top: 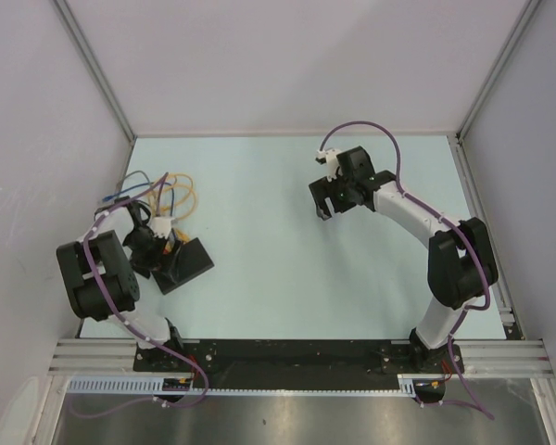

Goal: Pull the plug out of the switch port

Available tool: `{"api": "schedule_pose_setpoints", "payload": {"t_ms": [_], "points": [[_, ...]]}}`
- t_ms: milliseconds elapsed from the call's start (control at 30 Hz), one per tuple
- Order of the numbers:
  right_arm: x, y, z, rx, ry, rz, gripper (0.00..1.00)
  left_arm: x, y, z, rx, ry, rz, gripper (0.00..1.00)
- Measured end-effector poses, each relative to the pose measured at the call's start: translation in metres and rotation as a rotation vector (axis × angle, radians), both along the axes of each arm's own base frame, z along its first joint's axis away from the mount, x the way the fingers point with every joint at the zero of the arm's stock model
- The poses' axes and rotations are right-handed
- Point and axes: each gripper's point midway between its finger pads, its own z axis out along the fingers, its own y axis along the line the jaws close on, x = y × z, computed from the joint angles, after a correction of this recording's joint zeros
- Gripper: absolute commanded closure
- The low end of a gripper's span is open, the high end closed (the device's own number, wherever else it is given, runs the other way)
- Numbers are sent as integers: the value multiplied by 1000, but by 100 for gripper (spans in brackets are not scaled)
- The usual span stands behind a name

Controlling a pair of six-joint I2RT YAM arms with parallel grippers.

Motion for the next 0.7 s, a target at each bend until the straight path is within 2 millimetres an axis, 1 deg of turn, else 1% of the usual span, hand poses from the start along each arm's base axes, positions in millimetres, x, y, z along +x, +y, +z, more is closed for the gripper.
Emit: {"api": "schedule_pose_setpoints", "payload": {"t_ms": [133, 233, 333, 367, 400, 433, 500, 567, 667, 700], "points": [[1, -6, -2, -3, 6, -14, 10, 2, -19, 0, -35, 3, -34, 0], [3, -9, -2, -2, 3, -21, 10, 5, -44, -1, -42, 7, -127, 0], [4, -11, -1, -7, -2, -28, 11, 7, -81, 0, -64, 6, -263, 1], [5, -11, -1, -8, -4, -29, 11, 6, -99, 1, -92, 9, -310, 0], [5, -11, -1, -9, -5, -30, 11, 6, -111, 3, -118, 12, -338, 0], [5, -11, -1, -11, -7, -28, 10, 6, -127, 5, -150, 18, -372, 0], [5, -11, -1, -15, -9, -26, 11, 11, -151, 12, -207, 18, -416, 0], [5, -11, -1, -19, -12, -20, 11, 23, -162, 23, -233, -10, -426, 0], [4, -9, -1, -23, -16, -10, 11, 48, -163, 43, -237, -100, -422, 1], [4, -9, -1, -24, -16, -8, 16, 54, -161, 49, -234, -130, -414, 3]]}}
